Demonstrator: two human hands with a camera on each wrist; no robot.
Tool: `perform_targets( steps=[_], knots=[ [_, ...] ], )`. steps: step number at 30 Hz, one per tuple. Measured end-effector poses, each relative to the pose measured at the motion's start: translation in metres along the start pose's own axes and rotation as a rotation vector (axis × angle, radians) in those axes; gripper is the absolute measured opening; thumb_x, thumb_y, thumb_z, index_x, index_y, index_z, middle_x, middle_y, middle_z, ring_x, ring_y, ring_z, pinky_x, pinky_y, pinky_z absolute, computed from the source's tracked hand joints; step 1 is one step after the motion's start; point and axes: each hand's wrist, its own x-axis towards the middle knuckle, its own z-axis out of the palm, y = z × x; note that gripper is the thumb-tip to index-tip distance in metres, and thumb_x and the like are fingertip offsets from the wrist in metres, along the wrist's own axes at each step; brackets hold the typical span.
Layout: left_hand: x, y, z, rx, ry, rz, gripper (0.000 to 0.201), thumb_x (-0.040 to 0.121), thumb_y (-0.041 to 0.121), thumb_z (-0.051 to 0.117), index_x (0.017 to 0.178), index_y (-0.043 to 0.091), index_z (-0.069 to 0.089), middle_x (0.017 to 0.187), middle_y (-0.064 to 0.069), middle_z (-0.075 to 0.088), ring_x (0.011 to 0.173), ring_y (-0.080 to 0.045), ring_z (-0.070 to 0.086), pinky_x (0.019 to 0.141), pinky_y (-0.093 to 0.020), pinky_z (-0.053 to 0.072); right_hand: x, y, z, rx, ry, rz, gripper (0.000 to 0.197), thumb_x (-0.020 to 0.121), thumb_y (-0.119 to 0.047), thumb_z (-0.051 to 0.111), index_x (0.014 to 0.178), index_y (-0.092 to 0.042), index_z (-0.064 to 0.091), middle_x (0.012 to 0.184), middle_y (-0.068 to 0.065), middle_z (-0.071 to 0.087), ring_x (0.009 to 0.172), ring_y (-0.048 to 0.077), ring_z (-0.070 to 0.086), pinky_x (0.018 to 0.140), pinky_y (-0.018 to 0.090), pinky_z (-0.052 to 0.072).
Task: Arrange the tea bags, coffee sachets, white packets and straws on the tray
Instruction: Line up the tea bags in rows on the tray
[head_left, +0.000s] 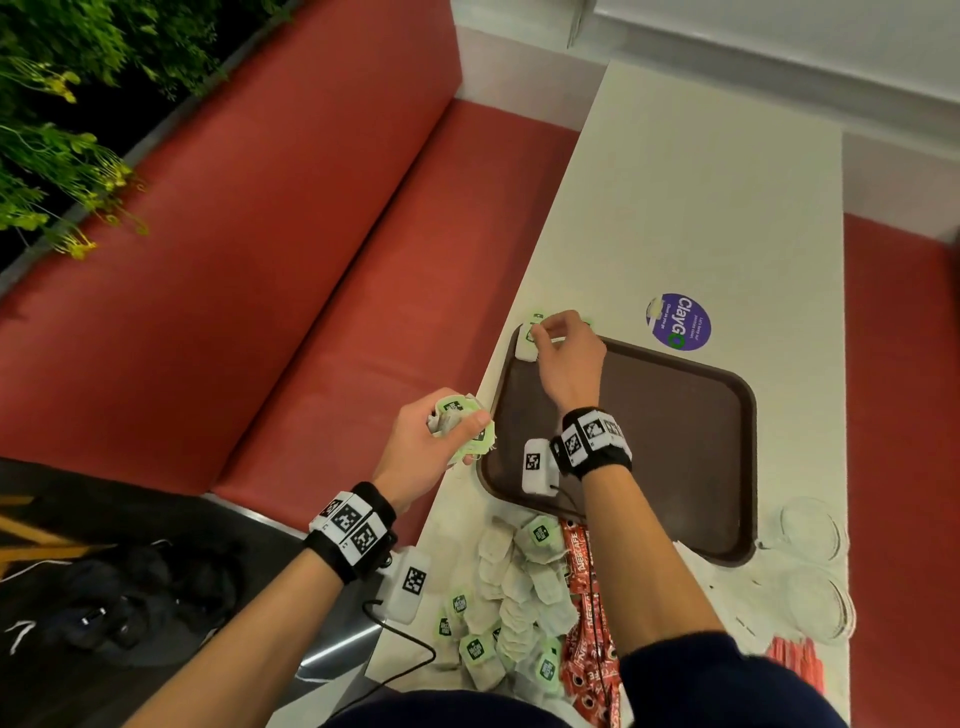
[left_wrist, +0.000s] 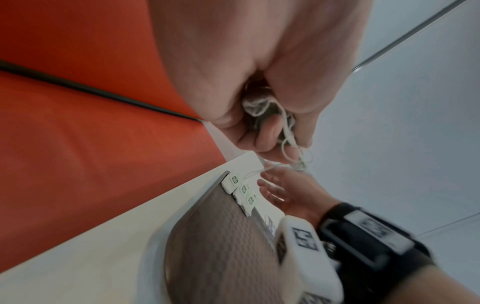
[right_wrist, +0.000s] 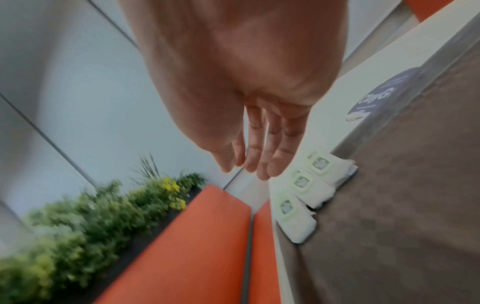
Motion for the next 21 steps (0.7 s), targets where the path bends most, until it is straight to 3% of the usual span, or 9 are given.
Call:
perform_targets(
  steps=[2,3,5,7,10,12,16,18,21],
  knots=[
    [-0.002,0.002,0.001,-0.007,-0.007,0.003,0.021,0.097,0.024,0.082,0.100,0.005,0.072,0.084,-0.016,0.073,0.070,-0.028,0.071,0.065,-0.046,0.057,-0.034,-0.020,-0.021,0.142,-0.056,0.014,0.013,0.105,-0.034,0.068,0.104,-0.022,0.072,0.099,-0.009,0.076,0.078,0.000,0.070,0.079,0.020,0.054],
    [-0.001,0.002,0.002,-0.017,-0.015,0.011,0.020,0.097,0.022,0.081,0.101,0.004,0.072,0.086,-0.020,0.073,0.070,-0.027,0.070,0.064,-0.045,0.056,-0.050,-0.027,-0.030,0.206,-0.119,0.019,0.015,0.106,-0.037,0.067,0.105,-0.024,0.074,0.096,-0.008,0.078,0.078,0.001,0.072,0.077,0.018,0.056],
    [-0.004,0.004,0.002,-0.037,-0.040,0.036,0.016,0.098,0.019,0.080,0.104,0.005,0.074,0.088,-0.022,0.072,0.072,-0.024,0.069,0.062,-0.039,0.057,-0.085,-0.038,-0.047,0.293,-0.258,0.023,0.021,0.108,-0.044,0.065,0.110,-0.026,0.075,0.098,-0.008,0.080,0.084,0.007,0.076,0.077,0.024,0.061],
    [-0.021,0.015,0.001,-0.060,-0.100,0.079,0.012,0.099,0.017,0.078,0.105,0.007,0.075,0.087,-0.015,0.072,0.074,-0.021,0.069,0.060,-0.035,0.058,-0.124,-0.045,-0.066,0.348,-0.339,0.054,0.029,0.109,-0.049,0.060,0.115,-0.025,0.075,0.104,-0.007,0.080,0.089,0.010,0.077,0.077,0.026,0.061],
    [-0.027,0.021,0.000,-0.037,-0.190,0.114,0.008,0.100,0.015,0.077,0.106,0.010,0.076,0.096,-0.013,0.076,0.079,-0.021,0.070,0.063,-0.038,0.059,-0.150,-0.045,-0.079,0.517,-0.443,0.176,0.041,0.111,-0.051,0.054,0.117,-0.017,0.077,0.107,0.007,0.078,0.088,0.016,0.072,0.077,0.029,0.058],
    [-0.031,0.022,-0.003,-0.005,-0.274,0.142,0.006,0.100,0.015,0.077,0.104,0.011,0.076,0.102,-0.014,0.077,0.081,-0.020,0.071,0.067,-0.039,0.058,-0.162,-0.046,-0.086,0.635,-0.500,0.217,0.041,0.112,-0.046,0.054,0.118,-0.012,0.076,0.107,0.019,0.075,0.087,0.019,0.067,0.075,0.029,0.056],
    [-0.044,0.026,-0.003,0.117,-0.415,0.179,0.013,0.099,0.022,0.079,0.105,0.011,0.075,0.090,-0.015,0.073,0.076,-0.019,0.065,0.070,-0.043,0.053,-0.176,-0.043,-0.099,0.652,-0.541,0.161,0.018,0.105,-0.026,0.072,0.111,-0.009,0.076,0.099,0.012,0.071,0.087,0.020,0.063,0.076,0.032,0.055],
    [-0.047,0.030,-0.004,0.137,-0.431,0.190,0.015,0.099,0.024,0.080,0.106,0.012,0.075,0.088,-0.010,0.072,0.076,-0.017,0.064,0.069,-0.041,0.052,-0.178,-0.041,-0.105,0.672,-0.566,0.152,0.018,0.103,-0.022,0.074,0.112,-0.006,0.074,0.102,0.014,0.072,0.088,0.022,0.065,0.079,0.036,0.056],
    [-0.049,0.034,-0.005,0.154,-0.407,0.220,0.015,0.099,0.027,0.079,0.104,0.013,0.075,0.089,-0.015,0.071,0.074,-0.021,0.064,0.067,-0.044,0.053,-0.181,-0.040,-0.116,0.715,-0.527,0.160,0.021,0.105,-0.018,0.070,0.116,0.000,0.069,0.102,0.016,0.073,0.085,0.023,0.067,0.077,0.030,0.059]
  ],
)
